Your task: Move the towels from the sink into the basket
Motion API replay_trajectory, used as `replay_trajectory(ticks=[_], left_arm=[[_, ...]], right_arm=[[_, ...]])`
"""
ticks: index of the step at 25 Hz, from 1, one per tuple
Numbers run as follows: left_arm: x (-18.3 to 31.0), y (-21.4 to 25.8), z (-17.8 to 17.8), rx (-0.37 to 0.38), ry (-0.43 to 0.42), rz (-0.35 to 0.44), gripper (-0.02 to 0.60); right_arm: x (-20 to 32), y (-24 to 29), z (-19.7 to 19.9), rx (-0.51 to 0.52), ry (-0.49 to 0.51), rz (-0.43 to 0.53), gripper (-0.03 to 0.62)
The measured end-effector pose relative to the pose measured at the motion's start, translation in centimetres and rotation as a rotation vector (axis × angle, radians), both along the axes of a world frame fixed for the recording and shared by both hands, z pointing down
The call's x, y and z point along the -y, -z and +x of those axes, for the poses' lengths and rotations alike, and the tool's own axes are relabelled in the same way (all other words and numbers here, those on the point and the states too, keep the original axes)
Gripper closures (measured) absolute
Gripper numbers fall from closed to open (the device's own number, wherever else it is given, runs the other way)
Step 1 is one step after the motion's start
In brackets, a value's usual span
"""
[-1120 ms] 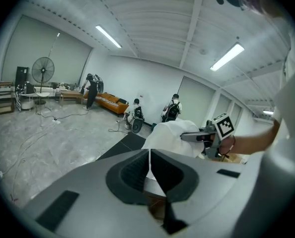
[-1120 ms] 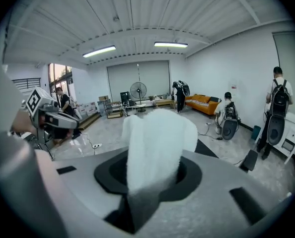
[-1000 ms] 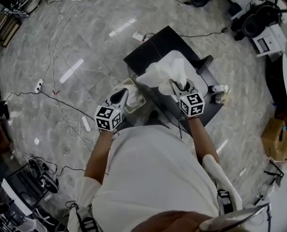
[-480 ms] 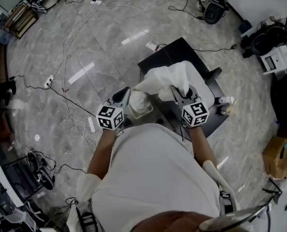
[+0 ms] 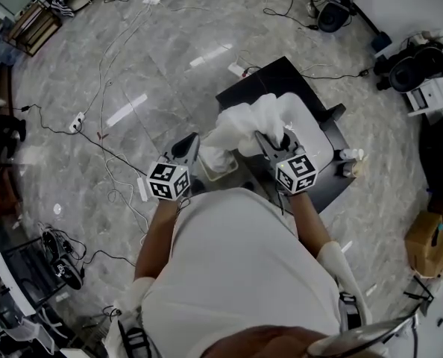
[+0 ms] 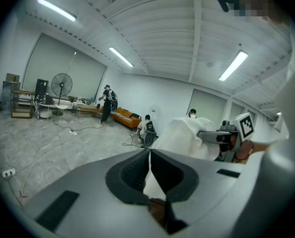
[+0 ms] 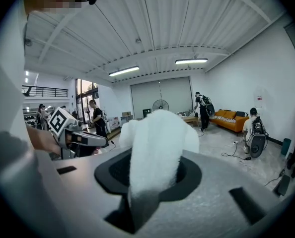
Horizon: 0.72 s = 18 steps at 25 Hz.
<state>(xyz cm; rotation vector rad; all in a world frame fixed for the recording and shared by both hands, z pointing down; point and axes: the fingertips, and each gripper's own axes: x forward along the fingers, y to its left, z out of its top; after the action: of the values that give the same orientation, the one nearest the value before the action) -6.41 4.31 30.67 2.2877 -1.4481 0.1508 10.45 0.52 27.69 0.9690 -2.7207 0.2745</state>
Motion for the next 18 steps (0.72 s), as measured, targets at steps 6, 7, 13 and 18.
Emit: replay_trajectory(ticks=[6, 7, 13, 18], left_arm=[[0.0, -1.0, -0.9, -0.008, 0.025, -0.015, 0.569], [0.3, -1.3, -1.2, -0.010, 0.032, -0.021, 0.569], [0.4, -3.8, -3.3, -0.008, 0.050, -0.068, 0.569], [-1.3, -7.2, -5.2, -0.023, 0.064, -0.143, 0.569]], right_arm=[[0.2, -1.4, -1.3, -0.019, 0.038, -0.031, 0.480], [0.5, -1.8, -1.7, -0.026, 0.049, -0.039, 0.480], [1.1, -5.1, -4.4, -0.070, 0.106, -0.079, 0.480], [-0.5, -9.8, -6.8, -0.112, 0.158, -0.160, 0.479]])
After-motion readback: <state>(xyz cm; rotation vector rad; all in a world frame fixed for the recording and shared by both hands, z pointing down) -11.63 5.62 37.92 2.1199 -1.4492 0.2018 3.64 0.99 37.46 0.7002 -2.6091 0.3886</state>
